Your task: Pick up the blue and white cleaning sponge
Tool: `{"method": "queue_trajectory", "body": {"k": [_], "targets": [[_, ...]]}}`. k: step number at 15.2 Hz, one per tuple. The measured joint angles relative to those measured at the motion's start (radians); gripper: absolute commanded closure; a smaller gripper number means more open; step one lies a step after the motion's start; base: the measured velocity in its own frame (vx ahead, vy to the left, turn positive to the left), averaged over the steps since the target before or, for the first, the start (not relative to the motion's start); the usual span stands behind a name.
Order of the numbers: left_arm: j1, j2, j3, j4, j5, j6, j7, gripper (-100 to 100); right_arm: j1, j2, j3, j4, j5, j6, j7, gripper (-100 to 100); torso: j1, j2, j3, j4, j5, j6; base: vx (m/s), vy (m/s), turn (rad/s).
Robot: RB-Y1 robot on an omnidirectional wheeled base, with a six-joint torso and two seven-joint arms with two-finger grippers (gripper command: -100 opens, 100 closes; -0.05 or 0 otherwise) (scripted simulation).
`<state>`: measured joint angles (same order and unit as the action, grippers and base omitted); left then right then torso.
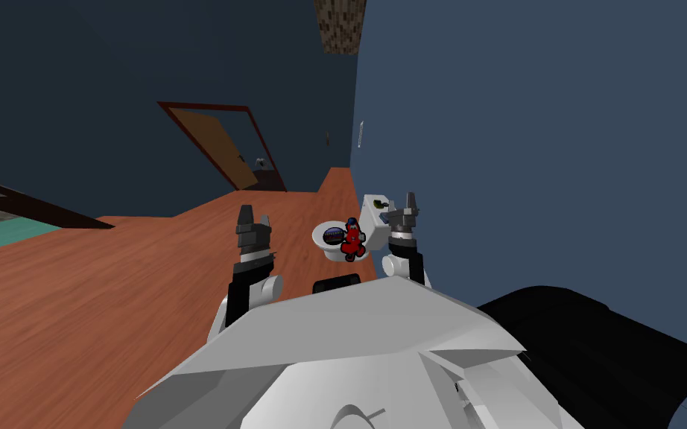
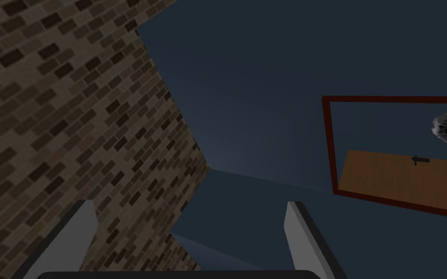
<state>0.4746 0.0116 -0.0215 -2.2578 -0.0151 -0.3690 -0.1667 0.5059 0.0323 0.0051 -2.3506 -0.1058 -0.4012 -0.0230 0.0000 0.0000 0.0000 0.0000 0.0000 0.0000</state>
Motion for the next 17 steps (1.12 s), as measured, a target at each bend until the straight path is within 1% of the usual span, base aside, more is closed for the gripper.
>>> {"method": "queue_trajectory", "body": {"k": [5,17], "targets": [[0.0,0.0,0.0,0.0,0.0,0.0,0.0,0,0.002,-0.1,0.002,0.015,-0.004,-0.002,-0.003,-100,0.0,-0.001,0.0,0.0,0.0,0.0,0.011,0.003,-0.016],[0.0,0.0,0.0,0.0,0.0,0.0,0.0,0,0.03,-0.354,0.014,0.06,-0.02,-0.015,-0.019,-100,0.0,-0.001,-0.001,0.0,0.0,0.0,0.016,0.003,-0.02]]}}
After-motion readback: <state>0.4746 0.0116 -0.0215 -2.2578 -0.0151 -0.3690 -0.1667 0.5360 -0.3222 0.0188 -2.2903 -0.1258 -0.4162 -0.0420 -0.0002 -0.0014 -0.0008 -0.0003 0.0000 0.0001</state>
